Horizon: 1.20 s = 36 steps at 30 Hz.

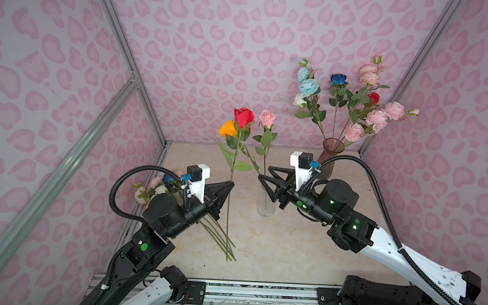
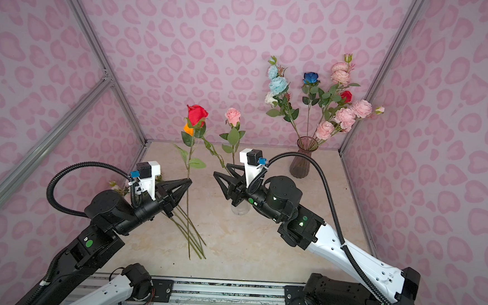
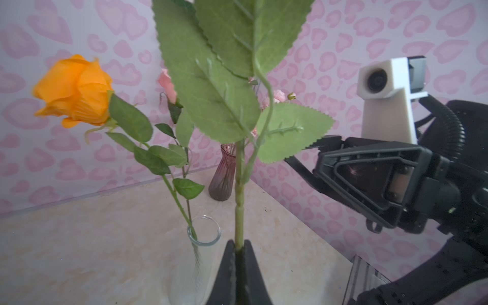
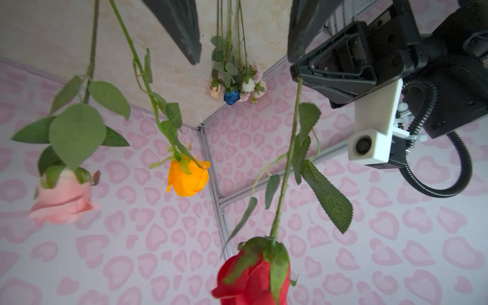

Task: Arrange the flowers into the vase
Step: 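Lift the red rose upright toward the right gripper with the left gripper, then grasp the red rose stem with the right gripper while the left gripper releases, then lower the red rose into the clear glass cylinder with the right gripper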

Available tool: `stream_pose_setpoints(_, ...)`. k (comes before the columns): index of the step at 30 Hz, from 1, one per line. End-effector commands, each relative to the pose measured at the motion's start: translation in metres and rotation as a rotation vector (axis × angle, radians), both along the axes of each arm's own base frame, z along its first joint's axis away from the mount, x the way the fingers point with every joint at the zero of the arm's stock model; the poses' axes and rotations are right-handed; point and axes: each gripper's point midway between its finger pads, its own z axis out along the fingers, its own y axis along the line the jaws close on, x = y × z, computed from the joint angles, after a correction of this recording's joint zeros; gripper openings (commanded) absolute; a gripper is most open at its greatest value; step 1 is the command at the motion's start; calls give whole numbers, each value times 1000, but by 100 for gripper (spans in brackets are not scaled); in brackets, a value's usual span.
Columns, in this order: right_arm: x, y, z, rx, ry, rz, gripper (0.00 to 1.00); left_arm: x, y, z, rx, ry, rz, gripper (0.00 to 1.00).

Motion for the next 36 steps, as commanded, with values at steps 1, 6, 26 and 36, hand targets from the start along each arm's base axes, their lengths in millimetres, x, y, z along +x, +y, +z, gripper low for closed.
stream_pose_setpoints(1,-14,17,17,98,26,128,54,-7,-13,23,-27,-93,-53,3)
stream_pose_setpoints(6,-15,34,11,114,79,184,52,-8,-25,25,-22,-106,-75,3)
stream_pose_setpoints(26,-9,39,0,112,107,167,8,-1,-30,26,-15,-110,-53,8)
stream_pose_setpoints(36,6,-10,27,40,-24,-69,4,22,19,-13,-40,30,235,46)
